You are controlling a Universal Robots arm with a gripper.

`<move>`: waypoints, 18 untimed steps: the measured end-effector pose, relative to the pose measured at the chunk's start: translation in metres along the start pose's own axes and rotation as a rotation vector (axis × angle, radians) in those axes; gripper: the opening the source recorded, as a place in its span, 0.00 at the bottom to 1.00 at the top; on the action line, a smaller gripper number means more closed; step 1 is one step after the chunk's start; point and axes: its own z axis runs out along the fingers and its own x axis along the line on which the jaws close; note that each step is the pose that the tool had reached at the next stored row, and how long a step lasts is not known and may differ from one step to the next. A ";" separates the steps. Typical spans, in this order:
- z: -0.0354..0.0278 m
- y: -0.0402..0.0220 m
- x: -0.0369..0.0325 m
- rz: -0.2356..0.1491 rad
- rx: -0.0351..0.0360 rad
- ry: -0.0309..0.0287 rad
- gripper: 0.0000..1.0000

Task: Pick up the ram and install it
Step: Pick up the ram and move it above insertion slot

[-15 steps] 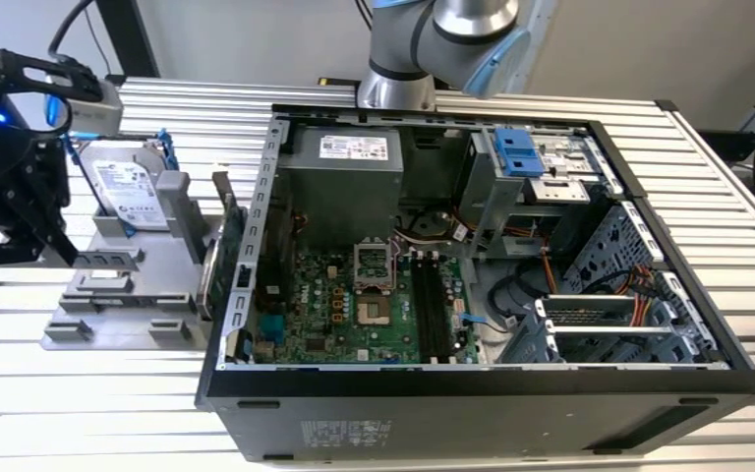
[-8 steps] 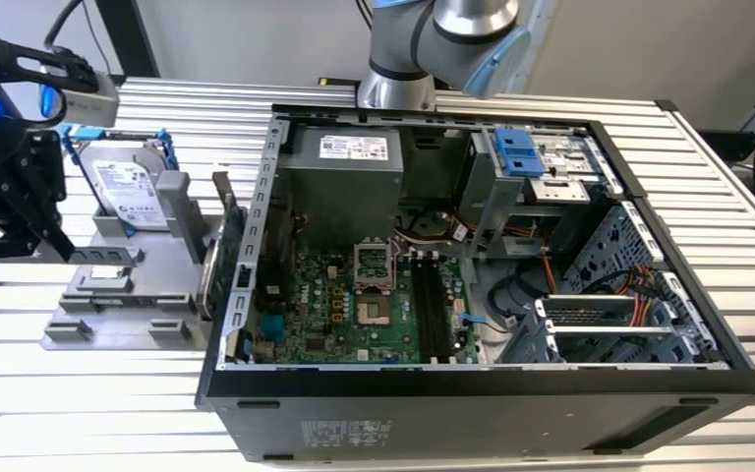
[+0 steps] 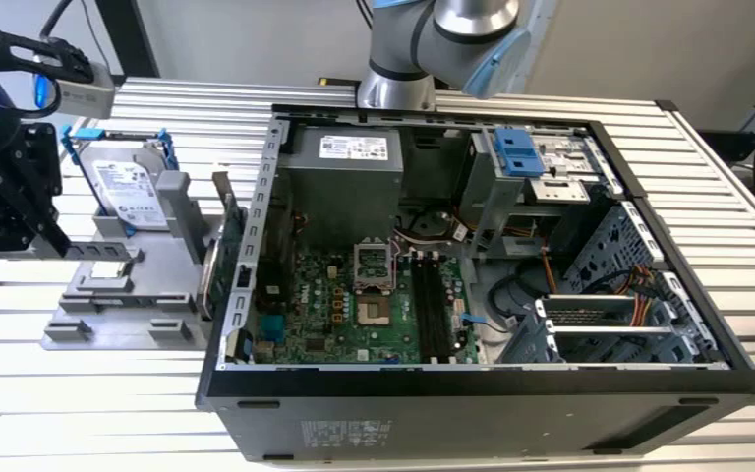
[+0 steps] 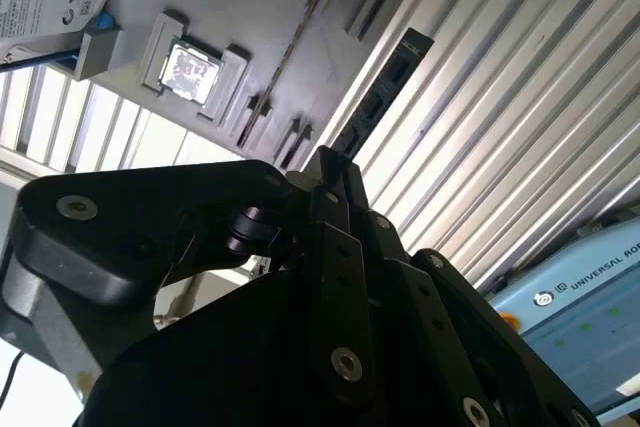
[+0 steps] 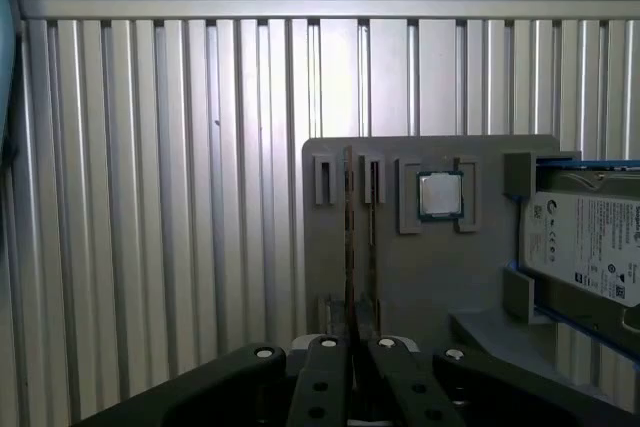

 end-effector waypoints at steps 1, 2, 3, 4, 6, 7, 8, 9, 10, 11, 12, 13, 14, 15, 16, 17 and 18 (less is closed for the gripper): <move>-0.0009 0.0000 0.0000 0.000 0.0000 0.0000 0.00; -0.0019 0.0001 -0.0001 0.000 0.0000 0.0000 0.00; -0.0030 0.0001 -0.0001 0.000 0.0000 0.0000 0.00; -0.0040 0.0001 -0.0002 0.000 0.0001 -0.0001 0.00; -0.0062 0.0001 -0.0003 0.000 0.0000 0.0000 0.00; -0.0072 0.0002 -0.0003 0.000 0.0000 -0.0001 0.00; -0.0083 0.0001 -0.0004 0.000 0.0000 0.0000 0.00; -0.0093 0.0002 -0.0004 0.000 0.0000 0.0000 0.00; -0.0103 0.0002 -0.0005 0.000 0.0000 0.0000 0.00; -0.0113 0.0002 -0.0005 0.000 0.0000 0.0000 0.00; -0.0122 0.0002 -0.0006 0.000 0.0000 0.0000 0.00; -0.0129 0.0002 -0.0006 0.000 0.0000 -0.0001 0.00; -0.0142 0.0003 -0.0007 0.000 0.0001 -0.0001 0.00; -0.0146 0.0003 -0.0007 0.000 0.0001 -0.0001 0.00; -0.0148 0.0002 -0.0007 0.000 0.0002 -0.0002 0.00; -0.0149 0.0002 -0.0007 0.000 0.0002 -0.0001 0.00; -0.0152 0.0003 -0.0007 0.000 0.0001 -0.0001 0.00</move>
